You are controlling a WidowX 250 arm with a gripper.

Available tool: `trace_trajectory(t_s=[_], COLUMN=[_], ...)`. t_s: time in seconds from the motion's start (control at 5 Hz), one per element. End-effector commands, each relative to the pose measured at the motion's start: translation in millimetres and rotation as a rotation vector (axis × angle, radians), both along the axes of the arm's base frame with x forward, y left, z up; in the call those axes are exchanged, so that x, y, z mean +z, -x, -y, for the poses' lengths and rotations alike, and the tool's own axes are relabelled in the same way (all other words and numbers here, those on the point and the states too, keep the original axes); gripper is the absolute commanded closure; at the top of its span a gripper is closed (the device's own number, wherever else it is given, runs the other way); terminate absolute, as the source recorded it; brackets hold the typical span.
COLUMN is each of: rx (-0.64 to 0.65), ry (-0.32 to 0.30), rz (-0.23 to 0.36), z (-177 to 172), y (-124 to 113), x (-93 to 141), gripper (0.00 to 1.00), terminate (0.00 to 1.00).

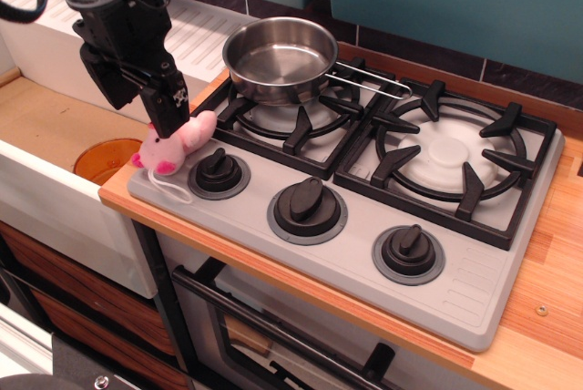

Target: Put stuffedpig in pan

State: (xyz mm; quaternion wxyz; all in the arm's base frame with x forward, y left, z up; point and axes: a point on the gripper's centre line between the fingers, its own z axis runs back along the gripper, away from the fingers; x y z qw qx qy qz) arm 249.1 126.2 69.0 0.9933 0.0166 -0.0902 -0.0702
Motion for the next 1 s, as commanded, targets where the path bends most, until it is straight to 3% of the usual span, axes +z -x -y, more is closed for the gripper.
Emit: trace_trajectory(t_s=[0.0, 0.6, 0.8], rx=[-0.007, 0.003, 0.013], ry=[0.0, 0.02, 0.002], rz=[0.036, 0.027, 0.019], z=[-6.0, -12.7, -12.7], y=[-4.2, -5.8, -6.1], x=[-14.9, -43.8, -51.5], gripper=[0.0, 0.0, 1.0], terminate=[0.0, 0.0, 0.0])
